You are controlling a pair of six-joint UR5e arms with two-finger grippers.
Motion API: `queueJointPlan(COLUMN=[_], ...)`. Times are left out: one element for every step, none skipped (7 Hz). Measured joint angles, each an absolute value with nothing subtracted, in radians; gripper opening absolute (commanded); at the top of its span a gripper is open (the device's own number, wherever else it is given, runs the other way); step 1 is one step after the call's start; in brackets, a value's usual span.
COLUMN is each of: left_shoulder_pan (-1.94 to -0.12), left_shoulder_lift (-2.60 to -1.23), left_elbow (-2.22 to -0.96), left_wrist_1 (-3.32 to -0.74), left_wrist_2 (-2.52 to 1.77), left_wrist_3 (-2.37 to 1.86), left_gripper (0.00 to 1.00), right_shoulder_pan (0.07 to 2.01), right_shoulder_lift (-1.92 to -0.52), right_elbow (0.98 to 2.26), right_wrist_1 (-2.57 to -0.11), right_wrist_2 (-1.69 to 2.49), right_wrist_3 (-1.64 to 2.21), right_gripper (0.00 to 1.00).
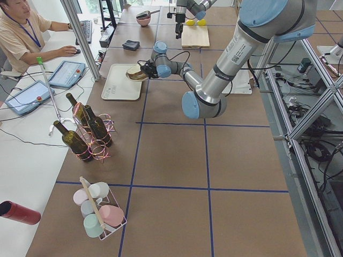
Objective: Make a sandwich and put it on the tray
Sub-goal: 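Carry the plate with the left gripper onto the white tray and release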
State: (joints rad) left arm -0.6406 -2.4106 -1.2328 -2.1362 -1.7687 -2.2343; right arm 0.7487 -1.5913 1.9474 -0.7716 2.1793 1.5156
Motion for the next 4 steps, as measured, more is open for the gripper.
queueJointPlan(left_shoulder_pan=[-0.653,-0.658,-0.659,-0.659], left_shoulder_lift=[-2.445,-2.468,-2.485,-2.495], left_elbow=[-1.163,-1.101,-1.048,-1.011], left_wrist_1=[-2.17,-2.217,-2.264,-2.294], left_wrist_2=[-1.769,-1.768,-1.768,-1.767], left_wrist_3=[-2.248,-2.254,-2.257,-2.258], left_gripper=[0.0,0.0,0.0,0.0], right_shoulder_pan=[0.749,0.75,0.75,0.75], right_shoulder_lift=[-1.592,-1.593,-1.593,-1.594], right_elbow=[1.948,1.949,1.95,1.951], right_wrist_1=[-0.772,-0.772,-0.772,-0.772], right_wrist_2=[2.18,2.18,2.18,2.18], right_wrist_3=[1.516,1.516,1.516,1.516], right_gripper=[1.0,1.0,1.0,1.0])
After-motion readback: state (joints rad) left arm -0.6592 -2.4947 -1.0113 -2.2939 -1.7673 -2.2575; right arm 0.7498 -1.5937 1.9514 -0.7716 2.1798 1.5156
